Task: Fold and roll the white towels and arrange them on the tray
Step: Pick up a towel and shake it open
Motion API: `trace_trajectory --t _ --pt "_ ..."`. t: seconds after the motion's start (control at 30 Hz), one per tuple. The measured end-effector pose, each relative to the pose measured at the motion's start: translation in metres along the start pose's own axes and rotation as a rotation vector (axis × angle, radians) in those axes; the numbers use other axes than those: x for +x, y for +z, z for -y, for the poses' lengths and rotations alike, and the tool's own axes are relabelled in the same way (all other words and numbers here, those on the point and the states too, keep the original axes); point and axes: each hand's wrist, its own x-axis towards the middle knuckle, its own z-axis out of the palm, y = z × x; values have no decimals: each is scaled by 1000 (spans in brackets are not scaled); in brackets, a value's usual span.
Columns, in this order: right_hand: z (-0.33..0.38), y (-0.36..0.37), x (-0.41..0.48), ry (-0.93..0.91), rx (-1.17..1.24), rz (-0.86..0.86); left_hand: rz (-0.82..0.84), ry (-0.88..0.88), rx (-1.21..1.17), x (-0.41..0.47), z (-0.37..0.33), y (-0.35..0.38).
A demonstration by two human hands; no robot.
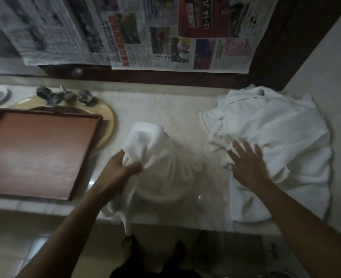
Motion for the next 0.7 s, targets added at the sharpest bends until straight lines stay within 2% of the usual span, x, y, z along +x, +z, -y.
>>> trace_trajectory --t 0.13,0.17,0.23,0.3,0.4,0.47,0.53,0.7 --pt "36 -13 8 133 106 139 27 2 27 -16 19 -12" --pt "54 -23 6 133 262 116 35 -7 20 -21 24 -13" --pt "96 -54 -5 109 736 69 60 -41 -38 -30 29 -13" --pt "142 -85 -27 71 1112 168 76 -39 -61 -39 32 -12" --pt "195 -117 -63 97 1434 378 125 -81 -119 -52 29 -15" --pt "217 -123 -79 186 1559 390 192 -45 -86 -57 29 -24" --pt "235 -128 -91 245 1625 321 243 11 -52 -66 29 -35" --pt "274 -155 -123 302 1606 108 310 -2 32 -81 54 -75"
